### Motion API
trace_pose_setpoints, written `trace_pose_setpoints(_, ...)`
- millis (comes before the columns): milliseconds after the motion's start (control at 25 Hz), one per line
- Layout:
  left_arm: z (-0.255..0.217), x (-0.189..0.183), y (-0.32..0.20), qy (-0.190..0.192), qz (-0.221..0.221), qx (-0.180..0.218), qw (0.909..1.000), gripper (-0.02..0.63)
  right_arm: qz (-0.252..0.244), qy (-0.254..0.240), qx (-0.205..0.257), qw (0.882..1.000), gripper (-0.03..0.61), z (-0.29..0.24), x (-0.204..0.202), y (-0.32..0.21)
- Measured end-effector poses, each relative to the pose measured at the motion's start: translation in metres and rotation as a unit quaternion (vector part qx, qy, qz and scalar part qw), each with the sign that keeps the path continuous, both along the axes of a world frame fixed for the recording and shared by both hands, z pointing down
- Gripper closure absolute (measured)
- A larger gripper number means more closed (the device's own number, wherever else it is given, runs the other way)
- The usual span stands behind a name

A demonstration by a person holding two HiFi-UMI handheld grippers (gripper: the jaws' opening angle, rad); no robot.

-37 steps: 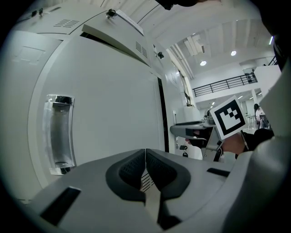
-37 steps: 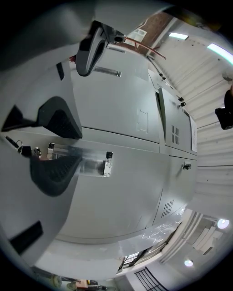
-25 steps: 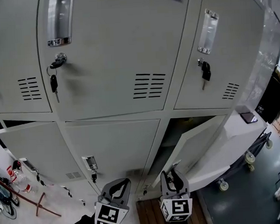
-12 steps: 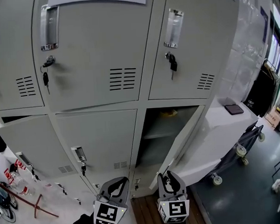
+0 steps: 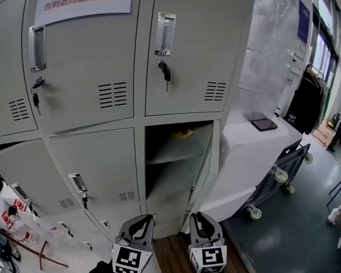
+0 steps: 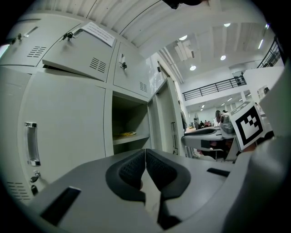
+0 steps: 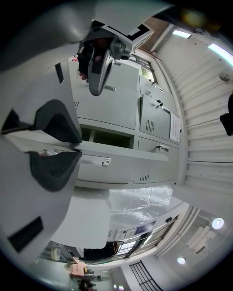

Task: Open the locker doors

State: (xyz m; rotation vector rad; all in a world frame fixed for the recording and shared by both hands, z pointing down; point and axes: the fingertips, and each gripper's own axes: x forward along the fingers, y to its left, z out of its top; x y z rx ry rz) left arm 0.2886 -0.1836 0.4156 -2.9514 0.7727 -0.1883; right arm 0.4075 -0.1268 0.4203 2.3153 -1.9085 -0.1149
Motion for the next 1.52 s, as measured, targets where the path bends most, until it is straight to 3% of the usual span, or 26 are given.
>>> trace_pose_setpoints(480, 0.000, 0.050, 0.038, -0.002, 0.028, 0.002, 0.9996, 0.589, 0.050, -0.007, 0.007, 0.999, 0.509, 0.002, 0.060, 0.052)
trace_pose_setpoints(760, 0.004, 0.079, 0.042, -0.012, 0.042, -0.003, 0.9990, 0.589, 0.105, -0.012, 0.011, 0.994, 0.527, 0.003, 0.109, 0.073)
trace_pose_setpoints(800, 0.003, 0.084, 0.042, -0.008, 0.045, -0.001, 0.9989, 0.589, 0.117, -0.008, 0.010, 0.993, 0.564, 0.003, 0.117, 0.075)
trace_pose_setpoints(920, -0.002, 0.100, 0.042, 0.019, 0.057, 0.018, 0.9980, 0.589, 0.138, -0.008, 0.012, 0.990, 0.565, 0.003, 0.141, 0.081)
trace_pose_setpoints(1040, -0.001, 0.112, 0.040, 0.022, 0.062, 0.019, 0.9977, 0.589, 0.152, -0.010, 0.013, 0.988, 0.565, 0.003, 0.163, 0.084)
trace_pose_setpoints(1520, 0.006, 0.140, 0.029, 0.019, 0.064, 0.008, 0.9977, 0.589, 0.178, -0.010, 0.014, 0.984, 0.565, 0.004, 0.212, 0.083)
